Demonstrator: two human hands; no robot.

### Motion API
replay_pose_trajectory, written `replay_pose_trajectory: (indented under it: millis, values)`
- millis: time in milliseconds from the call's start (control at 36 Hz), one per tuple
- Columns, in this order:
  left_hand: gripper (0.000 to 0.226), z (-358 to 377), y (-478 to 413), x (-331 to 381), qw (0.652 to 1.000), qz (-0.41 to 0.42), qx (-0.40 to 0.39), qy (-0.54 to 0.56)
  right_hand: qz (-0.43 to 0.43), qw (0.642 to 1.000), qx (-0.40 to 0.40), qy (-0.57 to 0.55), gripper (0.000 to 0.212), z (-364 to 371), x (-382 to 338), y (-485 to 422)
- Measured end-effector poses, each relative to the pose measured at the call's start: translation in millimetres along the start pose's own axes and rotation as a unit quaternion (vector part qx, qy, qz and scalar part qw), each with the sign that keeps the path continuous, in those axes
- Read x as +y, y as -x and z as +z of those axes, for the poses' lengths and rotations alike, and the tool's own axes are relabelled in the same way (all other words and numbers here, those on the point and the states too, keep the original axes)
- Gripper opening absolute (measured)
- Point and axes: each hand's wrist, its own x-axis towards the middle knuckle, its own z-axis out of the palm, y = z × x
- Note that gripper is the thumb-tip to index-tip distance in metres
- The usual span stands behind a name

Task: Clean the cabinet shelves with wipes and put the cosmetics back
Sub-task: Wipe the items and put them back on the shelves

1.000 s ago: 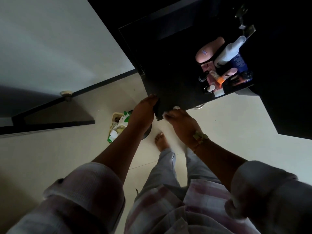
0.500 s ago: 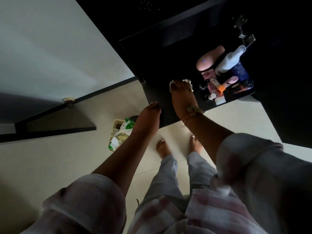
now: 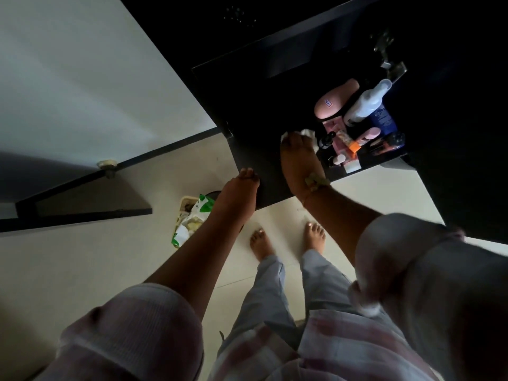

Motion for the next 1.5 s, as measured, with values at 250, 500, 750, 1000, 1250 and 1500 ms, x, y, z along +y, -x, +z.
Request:
replay_pose_trajectory:
  millis: [250,500,750,1000,1250,1500]
  values:
    - [0.06,4,0,2,0.999,-0.02,-0.027,0.03,-0.137,0.989,0.017,0.059,0.046,21,-11,103]
    - [0.053,2,2,5,1.0,-0.013,-0.002,0.024,0.013,0.989,0.031,-0.147,0.039,-10,8,1]
    - [0.053,6,5,1,0.999,-0.005,0.012,0.034,-0.113,0.983,0.026,-0.144,0.033,-8,-6,40]
    - [0.058,6,4,-2,0.999,-0.008,-0.002,0.053,-0.054,0.969,0.021,-0.241,0.031,0,-4,96]
    - [0.055,10,5,-3,0.998,0.004,0.022,0.061,0.035,0.982,0.044,-0.179,0.038,-11,16,33]
    - [0.068,19,5,-8,0.994,0.005,-0.003,0.107,0.002,0.967,0.023,-0.254,0.032,5,-37,101]
